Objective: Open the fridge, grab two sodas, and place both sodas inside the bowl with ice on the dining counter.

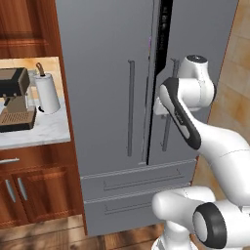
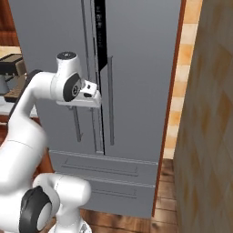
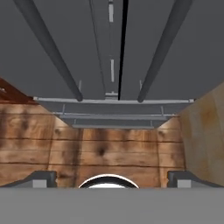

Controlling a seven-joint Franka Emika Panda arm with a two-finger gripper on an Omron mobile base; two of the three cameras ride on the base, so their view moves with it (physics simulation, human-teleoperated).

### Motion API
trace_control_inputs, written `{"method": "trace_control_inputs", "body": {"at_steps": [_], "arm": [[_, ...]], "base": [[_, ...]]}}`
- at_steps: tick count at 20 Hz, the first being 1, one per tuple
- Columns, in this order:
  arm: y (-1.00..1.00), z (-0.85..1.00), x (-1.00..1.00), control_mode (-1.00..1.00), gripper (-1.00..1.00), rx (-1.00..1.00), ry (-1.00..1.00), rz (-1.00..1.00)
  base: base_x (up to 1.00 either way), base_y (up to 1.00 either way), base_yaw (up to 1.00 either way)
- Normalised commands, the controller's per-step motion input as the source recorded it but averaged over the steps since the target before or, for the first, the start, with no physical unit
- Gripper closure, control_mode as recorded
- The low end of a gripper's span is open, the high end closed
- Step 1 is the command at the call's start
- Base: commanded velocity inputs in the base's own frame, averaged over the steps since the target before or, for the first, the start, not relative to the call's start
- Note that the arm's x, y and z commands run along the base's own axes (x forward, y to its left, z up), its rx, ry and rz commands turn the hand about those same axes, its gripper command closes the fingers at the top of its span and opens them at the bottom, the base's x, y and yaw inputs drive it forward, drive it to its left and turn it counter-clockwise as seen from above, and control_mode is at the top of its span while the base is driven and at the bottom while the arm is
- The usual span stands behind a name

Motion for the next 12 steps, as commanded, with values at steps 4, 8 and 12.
{"method": "trace_control_inputs", "body": {"at_steps": [4,8,12], "arm": [[-0.42,-0.09,0.03,-1.00,-1.00,0.13,-0.48,0.00],[-0.08,0.00,0.01,-1.00,-1.00,0.03,-0.48,0.00],[0.01,0.02,0.10,-1.00,-1.00,0.00,-0.20,-0.03]], "base": [[0.00,0.00,0.00],[0.00,0.00,0.00],[0.00,0.00,0.00]]}}
